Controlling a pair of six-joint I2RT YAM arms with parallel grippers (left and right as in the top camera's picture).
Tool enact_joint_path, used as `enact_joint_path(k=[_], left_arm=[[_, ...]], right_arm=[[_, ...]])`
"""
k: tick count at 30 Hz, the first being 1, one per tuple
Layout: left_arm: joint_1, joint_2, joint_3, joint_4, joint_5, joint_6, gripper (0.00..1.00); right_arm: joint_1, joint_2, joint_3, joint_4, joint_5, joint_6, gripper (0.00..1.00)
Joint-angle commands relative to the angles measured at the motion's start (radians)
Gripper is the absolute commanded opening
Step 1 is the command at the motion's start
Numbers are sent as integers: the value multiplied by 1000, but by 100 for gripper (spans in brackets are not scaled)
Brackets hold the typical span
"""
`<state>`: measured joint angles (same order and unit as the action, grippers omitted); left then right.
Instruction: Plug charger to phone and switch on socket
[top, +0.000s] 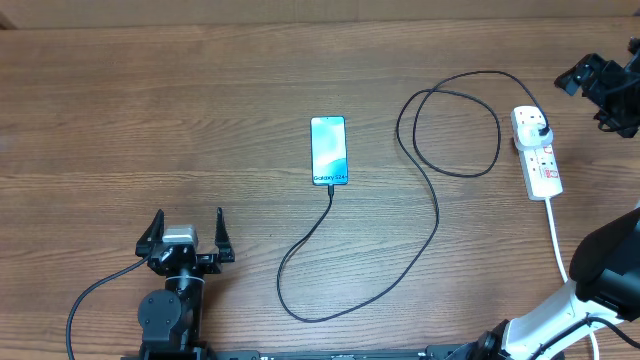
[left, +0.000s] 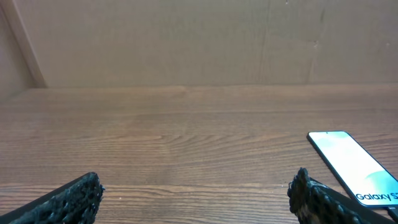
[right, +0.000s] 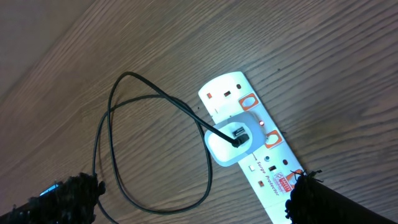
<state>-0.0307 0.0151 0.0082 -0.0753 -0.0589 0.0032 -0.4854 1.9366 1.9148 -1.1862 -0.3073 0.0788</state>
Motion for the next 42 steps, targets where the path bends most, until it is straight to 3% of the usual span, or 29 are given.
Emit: enact_joint_path(k=[1,25,33,42], left_arm=[[6,-11,-3,1,15,-7,99],[6,-11,-3,1,15,-7,100],[6,-11,-3,1,15,-7,99],[6,-11,-3,1,15,-7,100]], right_arm=[[10,-17,23,6,-1,0,100],[214,-122,-36,197,47,0,100],[217,-277,-330,384,44,0,100],[217,-494,-844,870,-63,4,100]])
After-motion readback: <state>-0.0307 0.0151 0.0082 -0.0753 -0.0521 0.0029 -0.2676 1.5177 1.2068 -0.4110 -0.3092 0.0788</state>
